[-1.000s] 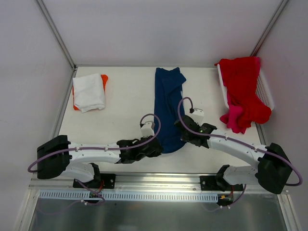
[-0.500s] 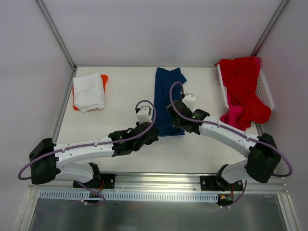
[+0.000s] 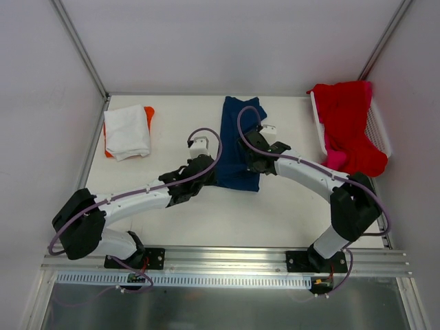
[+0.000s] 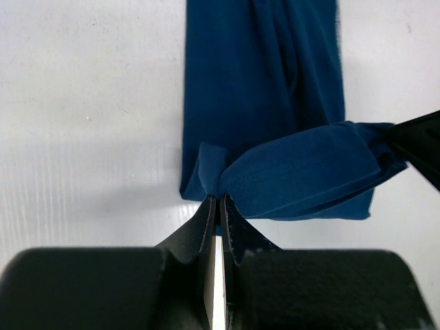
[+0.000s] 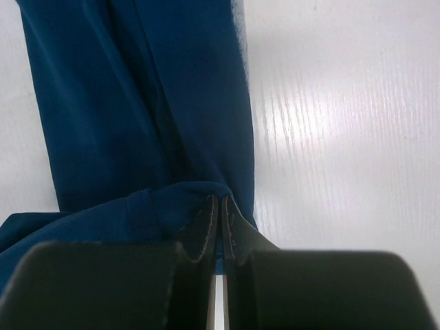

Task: Fold and stack the t-shirts
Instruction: Fold the tshirt

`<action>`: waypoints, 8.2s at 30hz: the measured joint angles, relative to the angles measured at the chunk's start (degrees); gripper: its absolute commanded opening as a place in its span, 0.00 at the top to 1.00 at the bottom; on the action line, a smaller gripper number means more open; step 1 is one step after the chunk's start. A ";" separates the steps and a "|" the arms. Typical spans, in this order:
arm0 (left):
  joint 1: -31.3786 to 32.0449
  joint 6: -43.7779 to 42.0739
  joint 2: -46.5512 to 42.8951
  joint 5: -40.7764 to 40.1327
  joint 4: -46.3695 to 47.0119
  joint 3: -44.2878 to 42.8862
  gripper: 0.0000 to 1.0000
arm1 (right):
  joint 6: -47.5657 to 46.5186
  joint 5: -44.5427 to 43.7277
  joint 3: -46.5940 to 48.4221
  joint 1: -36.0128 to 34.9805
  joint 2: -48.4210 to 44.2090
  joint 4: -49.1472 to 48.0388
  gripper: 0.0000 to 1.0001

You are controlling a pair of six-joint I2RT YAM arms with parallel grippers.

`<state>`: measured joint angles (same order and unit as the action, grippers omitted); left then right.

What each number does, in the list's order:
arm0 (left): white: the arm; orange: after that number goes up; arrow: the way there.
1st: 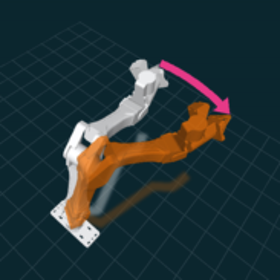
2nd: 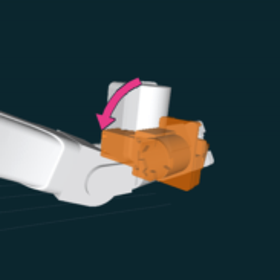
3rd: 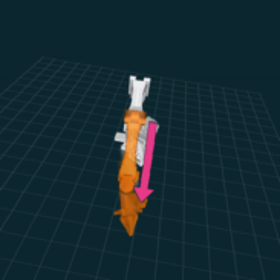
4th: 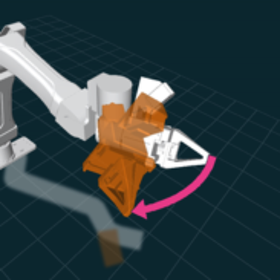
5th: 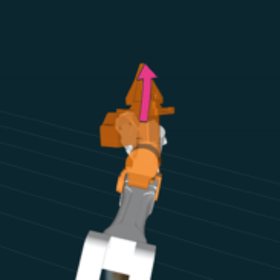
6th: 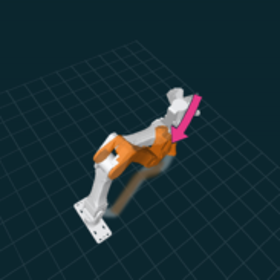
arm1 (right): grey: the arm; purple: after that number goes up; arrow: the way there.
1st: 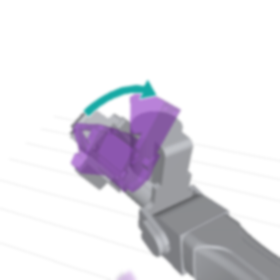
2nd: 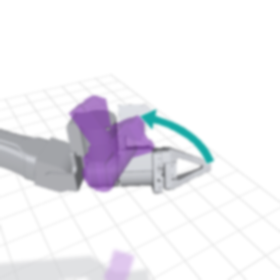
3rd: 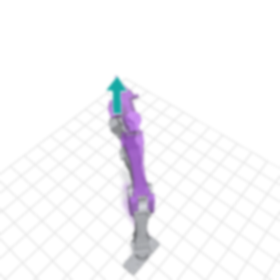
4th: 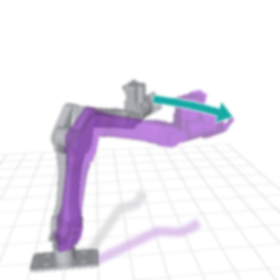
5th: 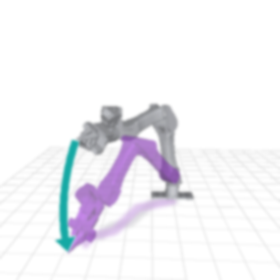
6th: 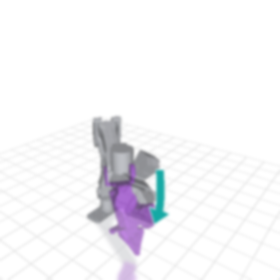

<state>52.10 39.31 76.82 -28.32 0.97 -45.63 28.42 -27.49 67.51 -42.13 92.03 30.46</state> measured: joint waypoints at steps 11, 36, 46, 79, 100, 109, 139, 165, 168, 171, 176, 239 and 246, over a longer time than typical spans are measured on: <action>-6.80 -4.31 11.13 6.32 7.02 -4.50 1.00 | -2.84 3.87 5.35 5.60 7.52 -1.97 1.00; -17.73 -10.32 29.73 21.14 15.87 -16.70 1.00 | -5.05 7.13 19.65 10.75 23.56 -3.21 1.00; -19.19 -10.34 33.81 25.42 18.47 -19.45 1.00 | -2.97 3.39 19.65 11.91 23.98 -3.23 0.99; -22.58 -11.21 22.08 29.31 16.41 -19.96 0.01 | -4.35 -9.09 21.33 12.24 10.86 -1.22 0.01; -16.52 10.82 6.12 35.87 36.41 21.09 0.01 | 4.61 5.70 -26.84 2.32 -17.90 -16.94 0.01; -16.52 15.34 14.34 37.51 47.17 21.24 0.02 | 4.83 14.60 -32.15 8.22 -15.08 -32.83 0.01; -16.55 18.91 24.83 35.19 53.13 15.23 0.39 | 11.78 28.79 -34.07 15.61 2.69 -60.02 1.00; -13.09 16.28 15.93 31.89 40.52 16.59 1.00 | 12.94 22.99 -35.78 7.54 -6.21 -47.15 1.00; -8.92 14.99 7.80 28.74 35.30 17.57 1.00 | 13.18 19.80 -36.61 3.50 -12.52 -39.32 1.00; -5.44 13.97 1.05 25.88 30.97 17.64 1.00 | 13.88 16.06 -36.65 -0.22 -19.58 -31.58 1.00; -3.02 11.91 -6.91 22.12 22.53 16.20 1.00 | 15.37 10.40 -33.94 -2.69 -28.06 -19.87 1.00; -26.93 -6.29 51.87 44.02 18.71 -45.29 0.10 | 4.85 16.94 32.74 25.70 33.88 -8.79 0.01; -30.12 -5.92 56.39 46.07 21.53 -50.01 0.01 | 4.24 11.13 36.92 26.95 36.41 -8.76 0.00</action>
<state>21.98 33.39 133.21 17.76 22.50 -95.64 32.67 -16.36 104.42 -15.18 128.44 21.69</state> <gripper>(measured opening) 0.989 0.993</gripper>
